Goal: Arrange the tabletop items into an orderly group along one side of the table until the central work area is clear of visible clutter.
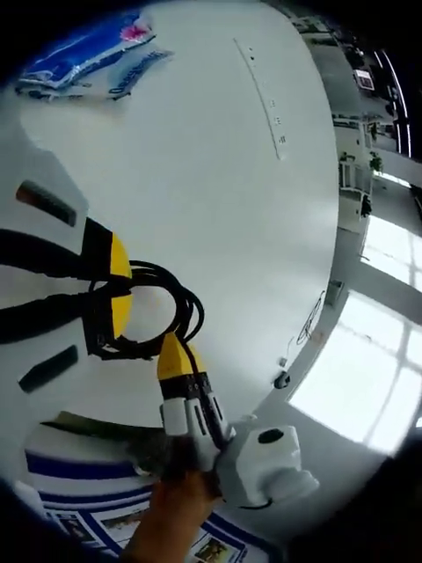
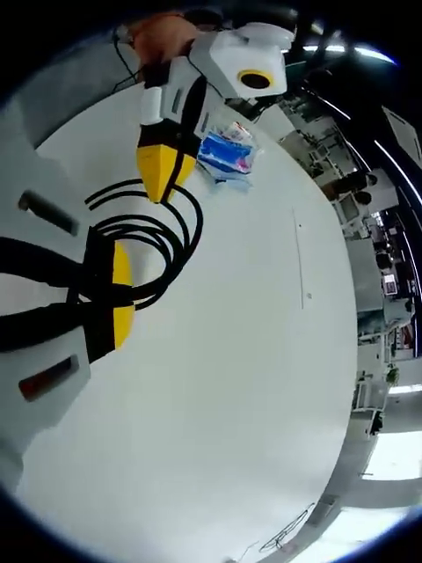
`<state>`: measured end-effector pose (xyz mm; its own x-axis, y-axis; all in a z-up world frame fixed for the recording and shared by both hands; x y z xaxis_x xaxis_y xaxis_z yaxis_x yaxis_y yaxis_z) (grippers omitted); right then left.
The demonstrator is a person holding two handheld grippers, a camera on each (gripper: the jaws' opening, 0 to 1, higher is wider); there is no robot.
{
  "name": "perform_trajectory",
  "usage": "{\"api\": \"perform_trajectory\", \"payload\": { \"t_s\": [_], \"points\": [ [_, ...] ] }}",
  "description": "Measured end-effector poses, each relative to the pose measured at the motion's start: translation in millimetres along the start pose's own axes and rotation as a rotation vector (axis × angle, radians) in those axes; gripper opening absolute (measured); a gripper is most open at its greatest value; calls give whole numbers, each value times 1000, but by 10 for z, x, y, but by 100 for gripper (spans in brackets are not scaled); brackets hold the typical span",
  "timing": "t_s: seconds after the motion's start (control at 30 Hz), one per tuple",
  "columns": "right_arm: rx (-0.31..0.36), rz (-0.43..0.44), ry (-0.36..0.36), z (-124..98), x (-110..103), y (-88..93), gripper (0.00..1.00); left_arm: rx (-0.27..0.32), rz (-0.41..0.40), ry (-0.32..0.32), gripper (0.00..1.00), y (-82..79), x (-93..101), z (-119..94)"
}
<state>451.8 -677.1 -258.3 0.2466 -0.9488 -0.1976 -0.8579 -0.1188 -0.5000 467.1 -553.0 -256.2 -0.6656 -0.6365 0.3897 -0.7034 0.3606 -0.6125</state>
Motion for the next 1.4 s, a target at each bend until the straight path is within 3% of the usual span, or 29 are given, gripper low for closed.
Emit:
{"api": "perform_trajectory", "payload": {
  "t_s": [0.43, 1.1, 1.4],
  "points": [
    [-14, 22, 5, 226, 136, 29, 1, -18, -51, -16, 0, 44, -150, 188],
    [7, -9, 39, 359, 196, 77, 3, -48, -48, -40, 3, 126, -239, 352],
    [1, -30, 49, 377, 178, 119, 11, -43, -31, -39, 4, 150, -238, 340]
  ]
}}
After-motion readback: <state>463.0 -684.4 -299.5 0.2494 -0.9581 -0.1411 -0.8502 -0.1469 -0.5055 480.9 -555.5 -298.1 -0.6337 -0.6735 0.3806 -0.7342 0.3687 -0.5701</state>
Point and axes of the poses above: the point that each gripper's makers call its tool centre point, and the gripper's own axes: z roughly forward along the fingers, x roughly to its right, y roughly out of its underside, the point moved 5 cm from there along -z, roughly backward along the fingers, and after that the axes turned 5 degrees about -x, right-handed, at the moved point
